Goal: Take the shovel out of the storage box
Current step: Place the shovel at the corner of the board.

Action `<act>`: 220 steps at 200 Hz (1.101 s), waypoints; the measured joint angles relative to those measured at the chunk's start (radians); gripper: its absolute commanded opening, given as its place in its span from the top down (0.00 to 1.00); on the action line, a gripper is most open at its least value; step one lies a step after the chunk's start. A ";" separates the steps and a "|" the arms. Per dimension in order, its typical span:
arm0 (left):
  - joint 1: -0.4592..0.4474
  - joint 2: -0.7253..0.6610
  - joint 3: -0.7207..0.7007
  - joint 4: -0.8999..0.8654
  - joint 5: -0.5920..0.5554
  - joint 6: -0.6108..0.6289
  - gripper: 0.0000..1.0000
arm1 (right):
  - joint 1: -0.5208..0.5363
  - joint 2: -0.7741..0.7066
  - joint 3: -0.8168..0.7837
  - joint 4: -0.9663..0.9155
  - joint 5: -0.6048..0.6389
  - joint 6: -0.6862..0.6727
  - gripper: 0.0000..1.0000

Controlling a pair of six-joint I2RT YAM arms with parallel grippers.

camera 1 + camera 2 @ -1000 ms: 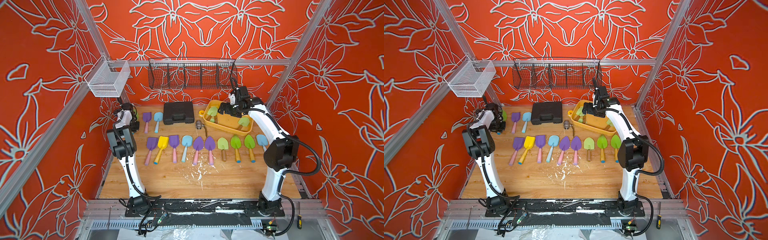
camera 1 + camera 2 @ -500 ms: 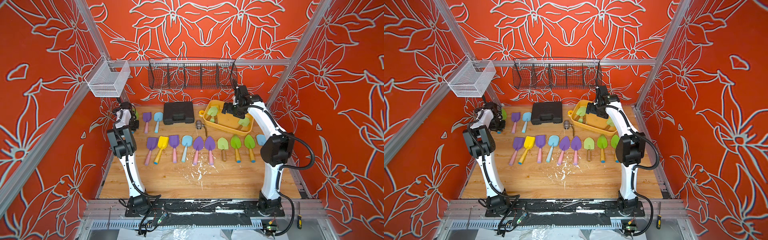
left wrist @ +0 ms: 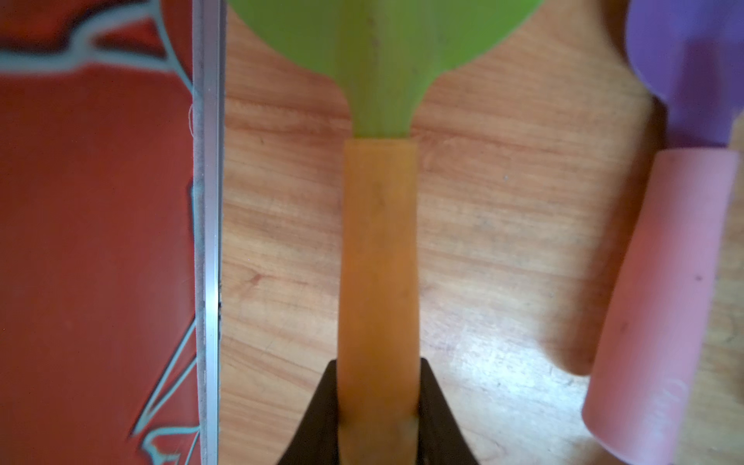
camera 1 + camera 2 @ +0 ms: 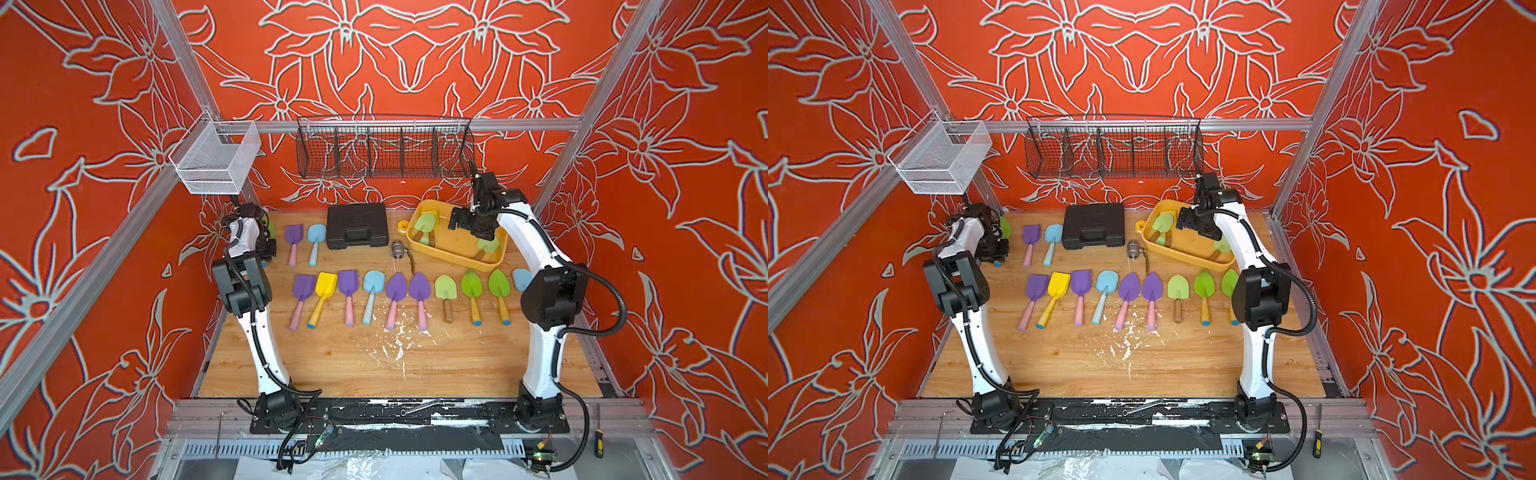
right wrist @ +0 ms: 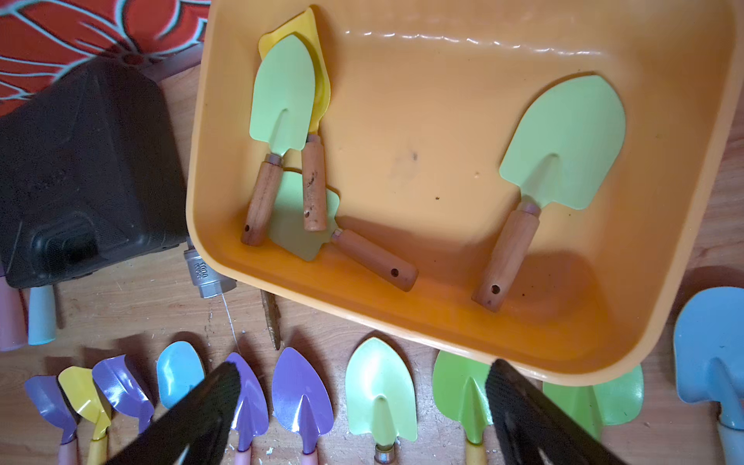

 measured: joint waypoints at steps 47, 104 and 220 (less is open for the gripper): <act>0.003 0.000 0.000 -0.008 0.010 -0.013 0.70 | -0.011 -0.013 -0.027 0.000 0.000 0.001 0.02; 0.003 0.000 0.000 -0.008 0.017 -0.029 0.63 | -0.013 -0.025 -0.054 0.005 -0.001 0.001 0.03; 0.003 -0.101 -0.080 0.006 0.055 -0.096 0.26 | -0.013 -0.067 -0.106 0.019 -0.010 0.005 0.02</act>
